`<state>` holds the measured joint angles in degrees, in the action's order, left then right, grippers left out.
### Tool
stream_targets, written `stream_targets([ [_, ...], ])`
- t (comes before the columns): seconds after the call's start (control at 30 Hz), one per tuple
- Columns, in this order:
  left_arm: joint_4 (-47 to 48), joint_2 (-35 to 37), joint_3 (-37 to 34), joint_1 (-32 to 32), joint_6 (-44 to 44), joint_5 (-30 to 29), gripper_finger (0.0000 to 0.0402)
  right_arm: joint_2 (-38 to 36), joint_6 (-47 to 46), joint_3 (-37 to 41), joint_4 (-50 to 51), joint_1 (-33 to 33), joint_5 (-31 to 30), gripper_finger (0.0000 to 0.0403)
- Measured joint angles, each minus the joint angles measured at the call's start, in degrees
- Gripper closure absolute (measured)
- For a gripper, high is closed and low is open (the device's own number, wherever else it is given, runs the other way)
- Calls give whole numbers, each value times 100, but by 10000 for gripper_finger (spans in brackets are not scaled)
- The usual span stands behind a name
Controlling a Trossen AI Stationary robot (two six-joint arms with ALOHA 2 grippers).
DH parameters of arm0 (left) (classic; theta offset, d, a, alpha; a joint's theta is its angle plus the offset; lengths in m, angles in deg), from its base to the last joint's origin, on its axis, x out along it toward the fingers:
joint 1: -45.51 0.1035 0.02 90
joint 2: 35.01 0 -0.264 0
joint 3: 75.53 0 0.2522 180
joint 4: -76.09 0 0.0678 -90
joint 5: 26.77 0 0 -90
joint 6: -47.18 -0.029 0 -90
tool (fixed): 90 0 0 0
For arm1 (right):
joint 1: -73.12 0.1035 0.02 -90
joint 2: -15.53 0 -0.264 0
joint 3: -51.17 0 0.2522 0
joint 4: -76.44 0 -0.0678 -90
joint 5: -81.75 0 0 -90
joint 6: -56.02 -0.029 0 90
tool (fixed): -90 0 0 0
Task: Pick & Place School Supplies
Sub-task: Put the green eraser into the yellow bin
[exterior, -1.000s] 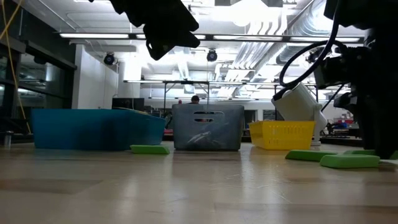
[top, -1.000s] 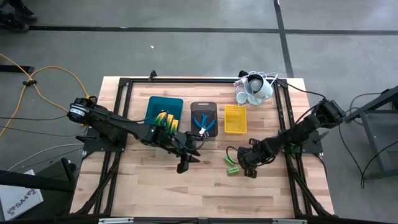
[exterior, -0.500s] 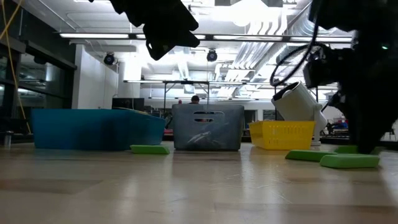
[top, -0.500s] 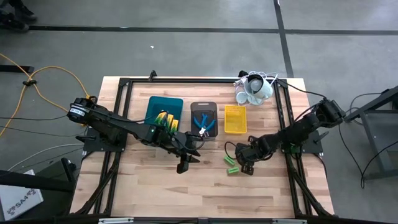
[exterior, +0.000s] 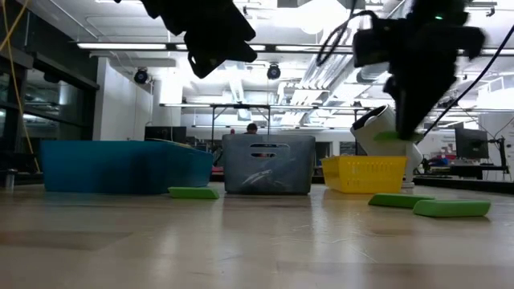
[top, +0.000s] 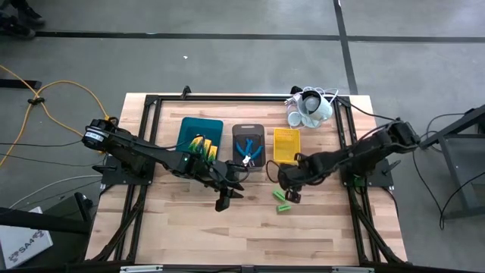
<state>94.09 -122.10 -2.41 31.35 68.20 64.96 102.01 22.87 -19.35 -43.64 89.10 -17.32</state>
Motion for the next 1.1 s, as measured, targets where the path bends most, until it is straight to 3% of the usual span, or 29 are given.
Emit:
stream_targets([
  [0.4,74,0,0,-36,-9,176,274,-124,597,-279,356,-1330,-277,317],
  [0.7,99,0,0,-41,-42,190,274,-184,1376,-277,265,-2502,197,314],
  [1.1,110,0,0,-38,-55,189,274,-165,1723,284,-493,-3235,650,314],
])
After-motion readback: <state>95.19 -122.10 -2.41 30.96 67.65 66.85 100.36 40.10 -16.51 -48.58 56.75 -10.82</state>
